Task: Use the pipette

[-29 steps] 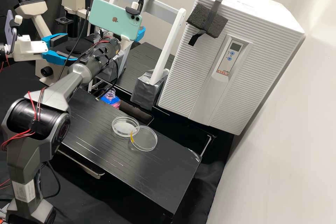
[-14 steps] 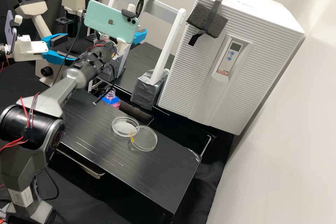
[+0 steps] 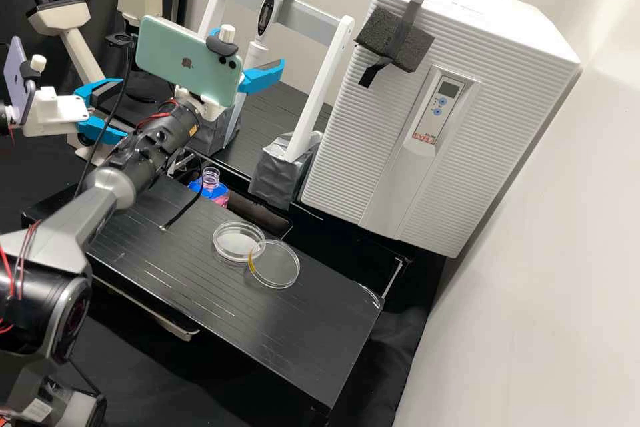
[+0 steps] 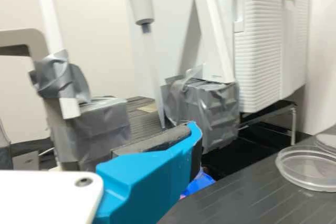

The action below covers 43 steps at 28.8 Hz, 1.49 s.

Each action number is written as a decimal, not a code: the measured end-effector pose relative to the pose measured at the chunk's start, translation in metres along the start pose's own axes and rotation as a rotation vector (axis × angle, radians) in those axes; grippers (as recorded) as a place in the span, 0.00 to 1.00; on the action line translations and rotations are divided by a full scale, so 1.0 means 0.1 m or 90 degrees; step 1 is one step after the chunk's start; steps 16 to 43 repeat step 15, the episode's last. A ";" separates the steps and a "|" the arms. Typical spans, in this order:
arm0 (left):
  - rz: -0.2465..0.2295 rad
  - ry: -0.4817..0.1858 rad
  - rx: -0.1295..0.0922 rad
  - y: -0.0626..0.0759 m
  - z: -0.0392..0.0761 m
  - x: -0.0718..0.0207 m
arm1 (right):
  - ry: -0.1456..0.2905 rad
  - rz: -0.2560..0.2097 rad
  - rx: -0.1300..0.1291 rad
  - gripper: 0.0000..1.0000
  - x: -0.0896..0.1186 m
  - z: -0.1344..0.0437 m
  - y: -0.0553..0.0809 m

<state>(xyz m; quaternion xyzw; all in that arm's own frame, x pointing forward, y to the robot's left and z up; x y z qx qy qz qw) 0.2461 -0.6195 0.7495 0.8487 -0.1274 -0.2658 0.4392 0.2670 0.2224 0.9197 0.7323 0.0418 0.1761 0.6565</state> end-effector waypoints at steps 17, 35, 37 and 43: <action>0.154 0.026 0.009 -0.15 0.05 -0.317 | 0.064 0.105 0.071 1.00 -0.32 0.47 0.10; 0.154 0.026 0.009 -0.15 0.05 -0.317 | 0.064 0.105 0.071 1.00 -0.32 0.47 0.10; 0.154 0.026 0.009 -0.15 0.05 -0.317 | 0.064 0.105 0.071 1.00 -0.32 0.47 0.10; 0.154 0.026 0.009 -0.15 0.05 -0.317 | 0.064 0.105 0.071 1.00 -0.32 0.47 0.10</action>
